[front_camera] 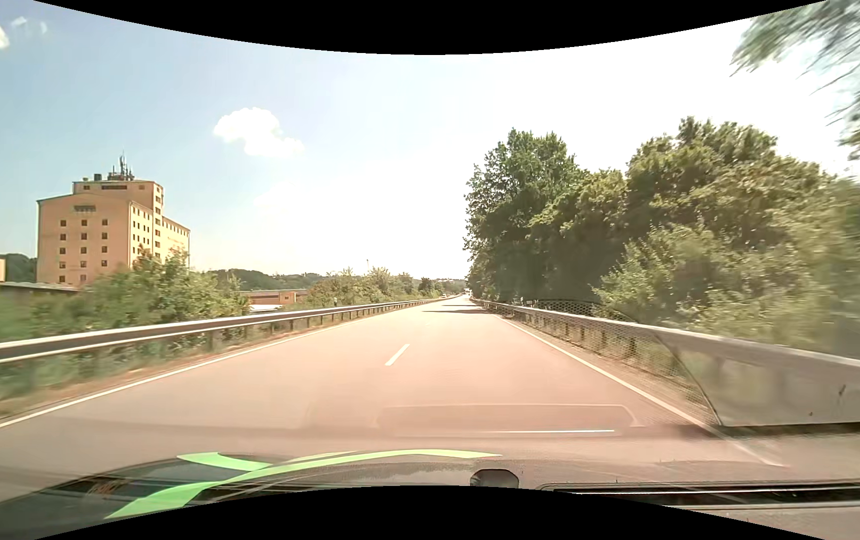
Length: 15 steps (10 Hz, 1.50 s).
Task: Follow the waypoints while adhering to traffic rules and regulations
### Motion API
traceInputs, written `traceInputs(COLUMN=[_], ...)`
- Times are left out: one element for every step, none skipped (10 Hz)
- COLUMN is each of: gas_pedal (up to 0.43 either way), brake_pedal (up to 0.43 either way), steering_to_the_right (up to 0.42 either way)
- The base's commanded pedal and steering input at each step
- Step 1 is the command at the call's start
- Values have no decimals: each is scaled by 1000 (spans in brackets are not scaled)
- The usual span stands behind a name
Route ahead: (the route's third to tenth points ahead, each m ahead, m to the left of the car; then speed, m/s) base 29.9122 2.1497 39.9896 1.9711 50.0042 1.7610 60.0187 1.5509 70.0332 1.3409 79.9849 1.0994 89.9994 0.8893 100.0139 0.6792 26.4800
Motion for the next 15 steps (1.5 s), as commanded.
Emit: traceInputs(gas_pedal=[240, 228, 220, 220, 220, 220, 220, 197, 177, 177, 177, 177, 177, 177, 177], brake_pedal=[0, 0, 0, 0, 0, 0, 0, 0, 0, 0, 0, 0, 0, 0, 0], steering_to_the_right=[-1, -1, -1, -1, -1, -1, -1, -1, -1, -1, -1, -1, -1, -1, -1])
